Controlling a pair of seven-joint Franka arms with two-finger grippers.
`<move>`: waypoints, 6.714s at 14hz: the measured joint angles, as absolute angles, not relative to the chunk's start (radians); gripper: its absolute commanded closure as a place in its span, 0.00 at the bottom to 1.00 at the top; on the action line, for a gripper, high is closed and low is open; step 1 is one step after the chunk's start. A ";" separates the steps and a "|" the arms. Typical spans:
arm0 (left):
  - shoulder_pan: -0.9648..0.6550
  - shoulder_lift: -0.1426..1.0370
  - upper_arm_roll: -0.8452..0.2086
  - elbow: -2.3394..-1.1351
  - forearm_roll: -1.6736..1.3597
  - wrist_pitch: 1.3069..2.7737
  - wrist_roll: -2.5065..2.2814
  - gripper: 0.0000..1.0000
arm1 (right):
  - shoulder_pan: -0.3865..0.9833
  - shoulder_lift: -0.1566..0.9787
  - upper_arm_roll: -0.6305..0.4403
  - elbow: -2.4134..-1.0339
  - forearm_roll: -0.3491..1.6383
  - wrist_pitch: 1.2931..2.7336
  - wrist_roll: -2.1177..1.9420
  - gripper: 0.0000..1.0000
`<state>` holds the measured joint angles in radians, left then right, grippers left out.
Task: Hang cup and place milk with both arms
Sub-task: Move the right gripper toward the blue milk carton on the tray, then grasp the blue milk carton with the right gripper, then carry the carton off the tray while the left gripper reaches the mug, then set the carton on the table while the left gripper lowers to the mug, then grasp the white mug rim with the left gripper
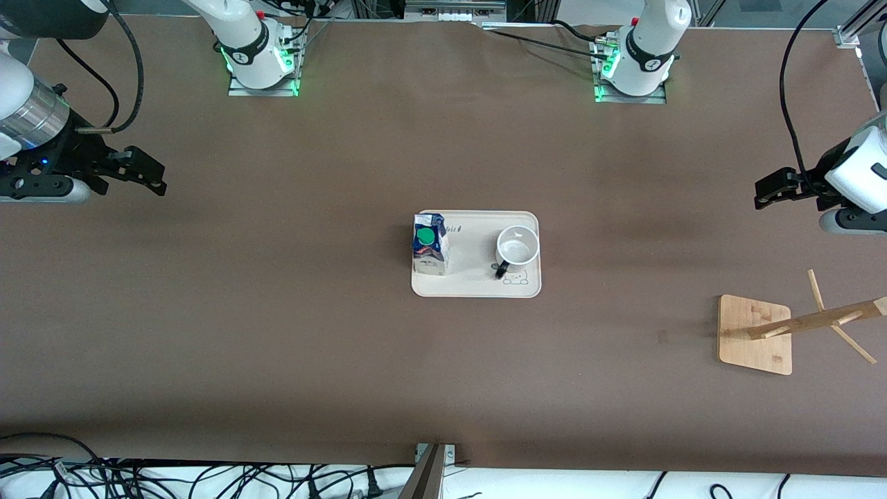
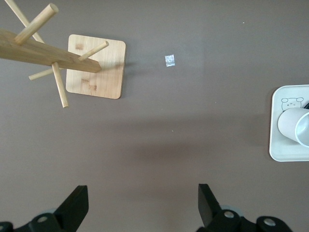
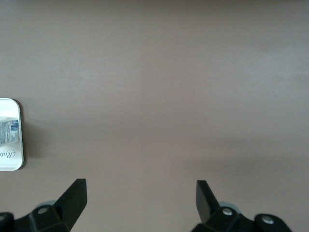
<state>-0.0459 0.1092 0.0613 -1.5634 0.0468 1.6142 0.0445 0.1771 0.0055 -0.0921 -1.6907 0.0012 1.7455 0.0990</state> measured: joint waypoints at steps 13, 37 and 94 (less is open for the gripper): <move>-0.041 0.096 0.062 -1.581 0.047 1.616 0.044 0.00 | 0.224 0.043 -0.065 -1.663 0.040 1.749 0.076 0.00; 0.028 0.145 0.058 -1.498 -0.102 1.606 0.044 0.00 | 0.759 0.654 -0.041 -1.349 0.070 2.052 0.938 0.32; -0.479 0.616 -0.154 -1.683 0.038 2.154 0.037 0.00 | 0.377 0.024 -0.275 -1.612 -0.006 1.645 0.042 0.00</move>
<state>-0.4793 0.6160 -0.1536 -1.6830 0.0384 2.1544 0.0371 0.3771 0.0237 -0.2754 -1.6123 -0.0061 1.6448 0.0420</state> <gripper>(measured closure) 0.000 0.000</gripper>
